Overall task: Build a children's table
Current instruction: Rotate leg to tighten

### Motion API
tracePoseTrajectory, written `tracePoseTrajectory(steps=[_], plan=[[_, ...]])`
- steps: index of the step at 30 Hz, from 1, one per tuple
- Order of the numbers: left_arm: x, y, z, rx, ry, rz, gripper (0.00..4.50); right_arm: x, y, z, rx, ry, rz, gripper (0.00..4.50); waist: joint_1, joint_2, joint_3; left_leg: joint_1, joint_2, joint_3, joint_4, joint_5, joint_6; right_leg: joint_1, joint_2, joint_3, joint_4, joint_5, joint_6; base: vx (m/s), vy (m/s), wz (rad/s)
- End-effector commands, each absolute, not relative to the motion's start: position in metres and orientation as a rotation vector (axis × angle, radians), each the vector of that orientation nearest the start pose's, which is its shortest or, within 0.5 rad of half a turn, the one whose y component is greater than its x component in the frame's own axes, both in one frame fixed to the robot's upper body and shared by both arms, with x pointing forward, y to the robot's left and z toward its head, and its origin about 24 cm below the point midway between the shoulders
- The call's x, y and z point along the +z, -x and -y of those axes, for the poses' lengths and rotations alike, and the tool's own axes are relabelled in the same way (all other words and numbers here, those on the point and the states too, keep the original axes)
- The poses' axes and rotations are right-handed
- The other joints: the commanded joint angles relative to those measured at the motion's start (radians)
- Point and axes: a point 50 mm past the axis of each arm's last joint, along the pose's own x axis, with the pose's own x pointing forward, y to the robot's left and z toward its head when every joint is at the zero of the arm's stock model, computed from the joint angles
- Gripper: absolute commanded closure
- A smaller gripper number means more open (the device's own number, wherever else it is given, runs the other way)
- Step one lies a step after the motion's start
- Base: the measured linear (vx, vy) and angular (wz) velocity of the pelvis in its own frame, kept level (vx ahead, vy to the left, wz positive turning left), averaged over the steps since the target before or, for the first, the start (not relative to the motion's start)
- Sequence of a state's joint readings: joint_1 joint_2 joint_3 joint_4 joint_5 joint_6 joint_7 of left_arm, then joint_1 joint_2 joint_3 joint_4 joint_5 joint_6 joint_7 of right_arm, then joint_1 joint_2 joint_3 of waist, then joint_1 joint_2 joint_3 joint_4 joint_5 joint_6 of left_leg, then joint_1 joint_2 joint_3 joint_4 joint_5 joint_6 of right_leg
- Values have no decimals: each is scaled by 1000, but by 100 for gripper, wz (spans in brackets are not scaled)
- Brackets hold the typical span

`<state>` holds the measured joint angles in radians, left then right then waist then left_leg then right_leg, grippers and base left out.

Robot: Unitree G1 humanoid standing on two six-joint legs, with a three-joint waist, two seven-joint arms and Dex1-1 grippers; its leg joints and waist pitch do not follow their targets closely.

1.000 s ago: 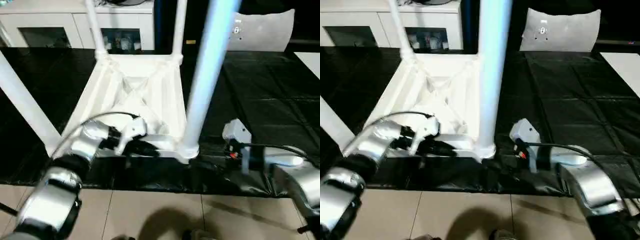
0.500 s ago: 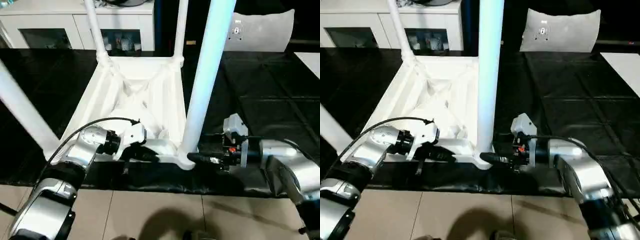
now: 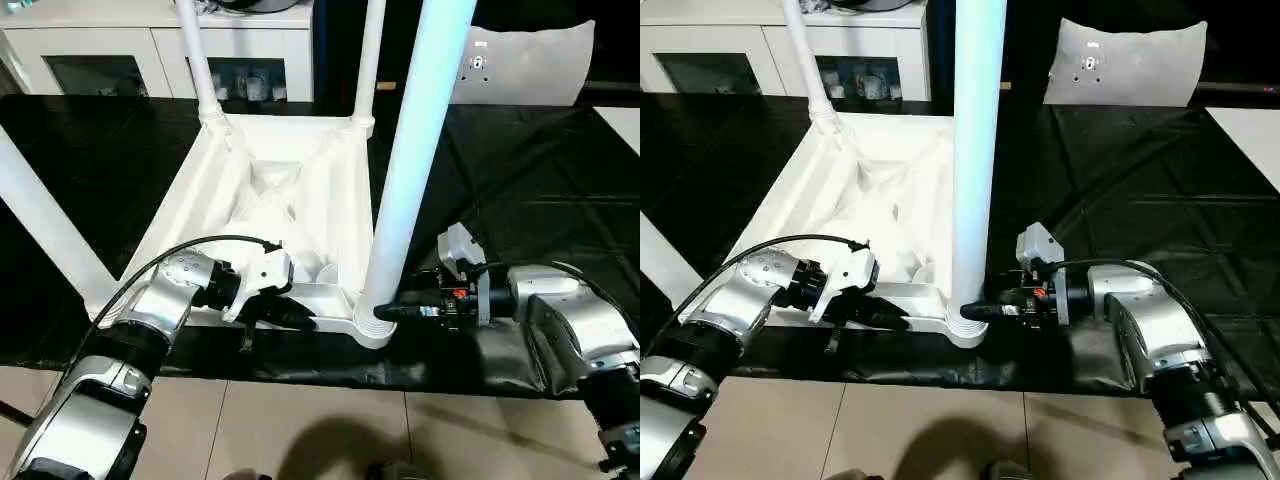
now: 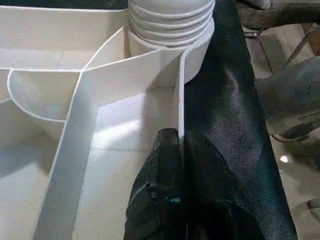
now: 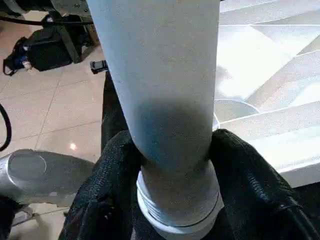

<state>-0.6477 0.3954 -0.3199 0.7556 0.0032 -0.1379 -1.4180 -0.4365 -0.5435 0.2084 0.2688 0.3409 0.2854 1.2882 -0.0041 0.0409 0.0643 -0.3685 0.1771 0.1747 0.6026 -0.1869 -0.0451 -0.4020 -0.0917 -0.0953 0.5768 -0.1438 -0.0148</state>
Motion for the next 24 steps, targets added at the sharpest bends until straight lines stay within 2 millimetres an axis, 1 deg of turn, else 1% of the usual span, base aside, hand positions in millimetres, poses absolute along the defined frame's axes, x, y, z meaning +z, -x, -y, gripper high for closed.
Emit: tracePoseTrajectory(steps=[1, 7, 11, 13, 14, 15, 16, 17, 18, 19, 20, 21, 22, 23, 24], plan=[[43, -307, -141, -1611, -496, -488, 450, 80, -288, 158, 1437, 133, -346, 255, 4, -16, -69, 5, 47, -12, -69, -258, 82, 52, -55, 44, -75, -402, -207, 0, 0, 0], [43, -307, -140, -1604, -484, -491, 450, 78, -288, 156, 1453, 124, -354, 259, 1, -17, -68, 5, 46, -13, -70, -265, 81, 52, -55, 43, -76, -419, -202, 0, 0, 0], [45, -312, -141, -1520, -445, -482, 450, 76, -284, 153, 1441, 81, -342, 259, 2, -18, -68, 5, 48, -13, -70, -263, 81, 52, -55, 44, -75, -416, -204, 0, 0, 0], [47, -315, -140, -1476, -413, -469, 450, 76, -282, 151, 1417, 40, -329, 259, 4, -18, -66, 8, 48, -13, -71, -270, 80, 49, -55, 44, -78, -437, -198, 0, 0, 0], [48, -316, -139, -1449, -397, -461, 450, 74, -281, 149, 1388, 27, -322, 259, 4, -19, -64, 8, 49, -14, -73, -278, 74, 48, -56, 45, -79, -453, -193, 0, 0, 0], [50, -317, -135, -1413, -370, -449, 450, 70, -279, 145, 1336, 7, -322, 259, 2, -22, -61, 8, 48, -15, -74, -291, 69, 46, -56, 44, -83, -482, -180, 0, 0, 0], [51, -316, -132, -1390, -342, -439, 450, 67, -277, 142, 1309, -1, -322, 259, 2, -22, -61, 8, 48, -15, -74, -291, 69, 46, -56, 44, -83, -482, -180, 0, 0, 0], [52, -316, -130, -1375, -320, -432, 450, 64, -275, 139, 1292, -7, -322, 259, -1, -20, -58, 8, 48, -18, -76, -306, 59, 45, -58, 42, -86, -517, -168, 0, 0, 0], [53, -316, -128, -1365, -311, -428, 450, 63, -274, 138, 1281, -11, -322, 259, -8, -23, -57, 11, 44, -20, -74, -329, 50, 42, -58, 38, -93, -569, -148, 0, 0, 0], [53, -317, -122, -1314, -292, -418, 450, 56, -273, 129, 1204, -38, -328, 259, -16, -23, -52, 12, 40, -22, -73, -353, 44, 37, -57, 35, -101, -623, -124, 0, 0, 0], [53, -317, -120, -1299, -291, -416, 450, 54, -274, 127, 1181, -44, -330, 259, -23, -21, -48, 14, 38, -24, -73, -372, 36, 32, -56, 31, -107, -663, -106, 0, 0, 0], [52, -319, -116, -1261, -285, -415, 450, 51, -276, 121, 1116, -60, -331, 259, -30, -21, -47, 12, 36, -26, -72, -385, 30, 32, -56, 27, -110, -685, -93, 0, 0, 0], [52, -319, -114, -1251, -283, -415, 450, 49, -277, 119, 1095, -64, -330, 259, -43, -21, -44, 13, 33, -31, -71, -419, 17, 29, -55, 16, -119, -727, -68, 0, 0, 0], [52, -320, -109, -1222, -275, -415, 450, 48, -280, 113, 1042, -72, -326, 259, -50, -22, -42, 12, 29, -34, -69, -436, 14, 29, -54, 8, -126, -753, -49, 0, 0, 0], [52, -322, -103, -1186, -262, -413, 450, 46, -283, 106, 985, -81, -322, 259, -65, -16, -39, 21, 29, -37, -66, -473, 5, 23, -55, -1, -135, -780, -29, 0, 0, 0]])
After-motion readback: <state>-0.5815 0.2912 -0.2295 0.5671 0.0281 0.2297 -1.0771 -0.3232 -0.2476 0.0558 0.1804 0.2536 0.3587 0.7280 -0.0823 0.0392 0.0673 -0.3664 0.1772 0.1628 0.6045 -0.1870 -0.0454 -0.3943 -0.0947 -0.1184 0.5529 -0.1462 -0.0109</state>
